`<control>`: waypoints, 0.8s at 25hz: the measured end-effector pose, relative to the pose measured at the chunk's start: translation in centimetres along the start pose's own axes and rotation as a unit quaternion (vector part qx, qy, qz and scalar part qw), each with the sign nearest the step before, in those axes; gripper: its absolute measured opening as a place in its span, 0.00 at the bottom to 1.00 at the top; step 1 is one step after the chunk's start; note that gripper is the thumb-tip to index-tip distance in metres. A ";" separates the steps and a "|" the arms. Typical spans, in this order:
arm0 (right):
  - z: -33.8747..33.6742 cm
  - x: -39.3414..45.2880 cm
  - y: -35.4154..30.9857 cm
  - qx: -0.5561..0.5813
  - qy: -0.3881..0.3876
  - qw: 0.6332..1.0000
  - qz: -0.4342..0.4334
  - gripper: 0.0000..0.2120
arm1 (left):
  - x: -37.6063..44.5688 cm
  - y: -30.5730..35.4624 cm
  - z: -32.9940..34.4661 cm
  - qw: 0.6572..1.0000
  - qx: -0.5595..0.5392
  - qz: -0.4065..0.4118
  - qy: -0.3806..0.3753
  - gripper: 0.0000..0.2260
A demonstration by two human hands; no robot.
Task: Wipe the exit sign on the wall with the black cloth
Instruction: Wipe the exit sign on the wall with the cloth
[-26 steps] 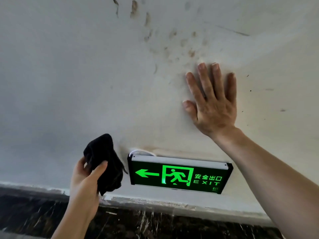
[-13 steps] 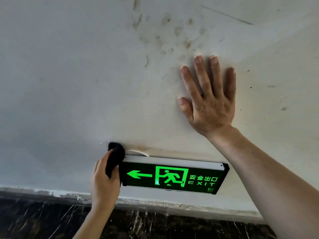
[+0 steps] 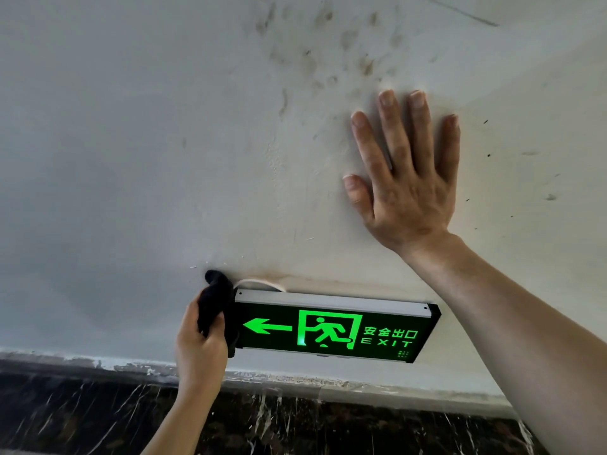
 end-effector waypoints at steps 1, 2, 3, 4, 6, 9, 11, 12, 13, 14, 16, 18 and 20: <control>0.0 0.0 0.1 0.002 0.001 1.000 0.001 0.29 | 0.0 -0.4 0.0 1.000 -0.008 -0.019 0.000 0.25; 0.1 0.1 0.1 0.001 0.002 1.000 0.001 0.29 | 0.1 -0.8 -0.1 0.999 -0.010 -0.034 -0.001 0.25; 0.1 0.1 0.0 -0.002 0.004 1.000 0.002 0.29 | 0.0 -1.2 0.0 0.999 -0.009 -0.048 -0.006 0.25; 0.0 0.1 0.0 -0.006 0.006 1.000 0.002 0.29 | 0.0 -1.7 0.0 0.998 -0.007 -0.058 -0.013 0.24; 0.1 0.1 0.0 -0.008 0.009 1.000 0.001 0.29 | -0.2 -3.1 0.0 0.997 0.006 -0.078 -0.021 0.23; 0.1 0.0 -0.1 -0.012 0.011 1.000 0.000 0.29 | 0.0 -5.2 -0.1 0.993 0.031 -0.114 -0.022 0.19; 0.1 0.1 -0.1 -0.016 0.013 1.000 -0.001 0.29 | 0.2 -5.9 0.0 0.991 0.047 -0.124 -0.022 0.17; 0.2 0.1 0.0 -0.017 0.013 1.000 0.000 0.29 | 0.3 -6.1 0.0 0.990 0.058 -0.126 -0.022 0.18; 0.2 0.1 0.0 -0.017 0.013 1.000 0.000 0.29 | 0.3 -6.3 0.0 0.989 0.070 -0.129 -0.020 0.18; 0.2 0.0 0.0 -0.016 0.012 1.000 0.001 0.29 | 0.4 -6.7 -0.1 0.987 0.081 -0.134 -0.018 0.19; 0.3 0.0 0.0 -0.016 0.011 1.000 0.000 0.29 | 0.6 -7.5 -0.2 0.984 0.103 -0.148 -0.015 0.19; 0.4 -0.1 0.0 -0.016 0.010 1.000 -0.001 0.29 | 0.8 -8.2 -0.2 0.979 0.125 -0.163 -0.019 0.19; 0.4 0.0 0.1 -0.017 0.011 1.000 0.001 0.29 | 0.9 -8.5 -0.2 0.973 0.141 -0.180 -0.026 0.19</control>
Point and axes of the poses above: each hand's wrist, its own x-axis towards the middle knuckle, its own z-axis out of the palm, y = z × x, the point moved 8 cm from there along x, towards the middle knuckle, and after that the axes turned 8 degrees about -z, right-handed, at the moved point
